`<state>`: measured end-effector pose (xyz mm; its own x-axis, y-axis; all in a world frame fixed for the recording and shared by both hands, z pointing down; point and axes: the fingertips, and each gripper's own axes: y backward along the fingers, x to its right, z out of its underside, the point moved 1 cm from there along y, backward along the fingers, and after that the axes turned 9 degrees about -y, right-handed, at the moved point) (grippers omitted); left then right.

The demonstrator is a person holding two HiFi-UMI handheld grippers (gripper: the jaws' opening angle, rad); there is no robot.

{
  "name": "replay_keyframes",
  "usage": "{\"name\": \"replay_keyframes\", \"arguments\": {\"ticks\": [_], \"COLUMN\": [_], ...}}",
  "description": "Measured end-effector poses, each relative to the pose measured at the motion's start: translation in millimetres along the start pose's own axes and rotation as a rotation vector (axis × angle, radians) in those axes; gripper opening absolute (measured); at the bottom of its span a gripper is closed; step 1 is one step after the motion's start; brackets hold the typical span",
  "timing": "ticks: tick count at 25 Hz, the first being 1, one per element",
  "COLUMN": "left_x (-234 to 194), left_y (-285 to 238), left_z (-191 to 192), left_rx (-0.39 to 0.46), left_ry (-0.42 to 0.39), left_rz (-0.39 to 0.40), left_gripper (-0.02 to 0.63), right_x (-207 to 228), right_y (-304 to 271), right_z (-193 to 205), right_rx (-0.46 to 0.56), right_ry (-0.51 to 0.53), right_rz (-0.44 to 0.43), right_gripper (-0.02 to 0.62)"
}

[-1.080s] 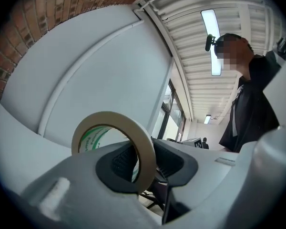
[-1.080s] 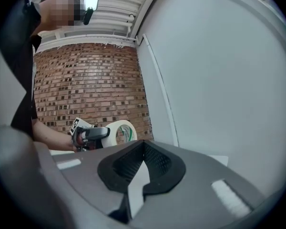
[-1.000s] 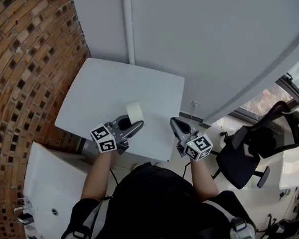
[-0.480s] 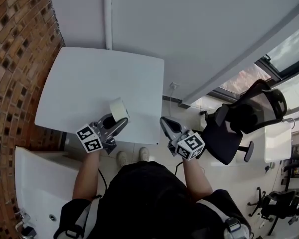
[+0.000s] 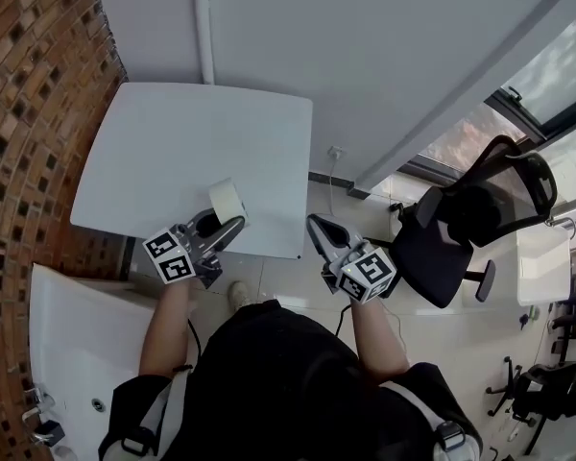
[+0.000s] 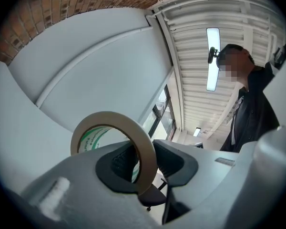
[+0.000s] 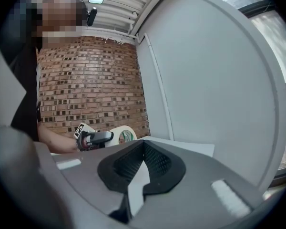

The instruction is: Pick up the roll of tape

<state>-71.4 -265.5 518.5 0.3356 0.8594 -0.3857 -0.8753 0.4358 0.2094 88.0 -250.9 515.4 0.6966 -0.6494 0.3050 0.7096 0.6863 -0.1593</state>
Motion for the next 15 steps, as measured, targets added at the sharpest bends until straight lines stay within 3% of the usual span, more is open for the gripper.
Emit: {"name": "replay_keyframes", "arguments": {"ticks": [15], "left_x": [105.8], "left_y": [-37.3], "left_z": [18.2], "left_rx": [0.078], "left_ry": [0.007], "left_rz": [-0.064], "left_gripper": [0.112], "right_x": [6.2], "right_y": [126.6], "right_z": [-2.6], "right_rx": [0.111], "right_ry": [-0.003], "right_rz": [0.002], "right_gripper": [0.006]}}
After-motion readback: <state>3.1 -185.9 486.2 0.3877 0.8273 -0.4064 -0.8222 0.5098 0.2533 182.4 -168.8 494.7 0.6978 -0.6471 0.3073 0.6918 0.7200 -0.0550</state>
